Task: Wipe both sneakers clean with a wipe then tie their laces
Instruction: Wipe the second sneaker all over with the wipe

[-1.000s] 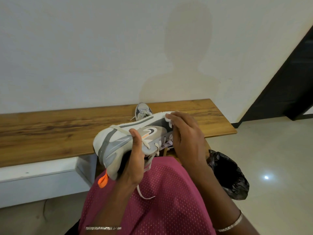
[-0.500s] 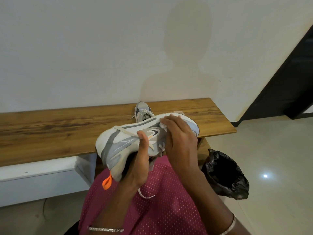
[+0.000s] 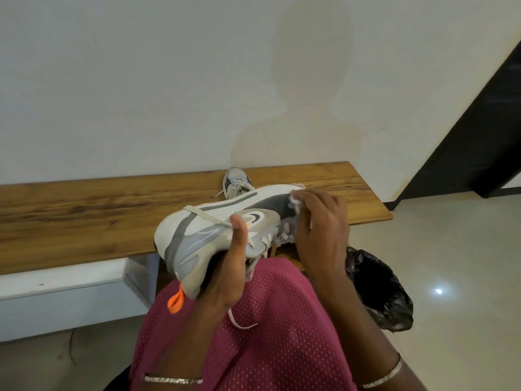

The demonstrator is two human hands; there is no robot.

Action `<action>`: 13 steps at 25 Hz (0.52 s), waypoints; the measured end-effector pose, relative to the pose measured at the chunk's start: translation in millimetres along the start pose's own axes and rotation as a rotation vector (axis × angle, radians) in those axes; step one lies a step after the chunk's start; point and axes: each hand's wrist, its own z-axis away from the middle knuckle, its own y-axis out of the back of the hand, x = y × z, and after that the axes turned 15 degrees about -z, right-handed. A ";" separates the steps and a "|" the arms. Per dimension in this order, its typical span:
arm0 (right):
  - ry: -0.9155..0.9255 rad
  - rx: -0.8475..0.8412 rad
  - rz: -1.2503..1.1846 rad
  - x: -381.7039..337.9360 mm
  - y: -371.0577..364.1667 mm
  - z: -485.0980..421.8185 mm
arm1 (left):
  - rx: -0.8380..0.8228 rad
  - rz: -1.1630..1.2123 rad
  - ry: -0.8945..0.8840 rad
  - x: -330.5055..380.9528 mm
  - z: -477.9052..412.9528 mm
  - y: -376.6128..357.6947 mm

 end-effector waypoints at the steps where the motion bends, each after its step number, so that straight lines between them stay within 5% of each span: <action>1: 0.048 -0.023 -0.027 -11.9 -4.9 3.9 | -0.019 -0.007 -0.003 -0.1 1.8 -3.1; 5: 0.206 -0.172 -0.055 -30.1 -13.7 13.2 | 0.008 0.009 0.044 0.6 4.8 -5.3; 13: -0.008 -0.057 0.085 15.4 7.9 -5.7 | 0.044 -0.096 0.064 -4.8 -0.6 1.2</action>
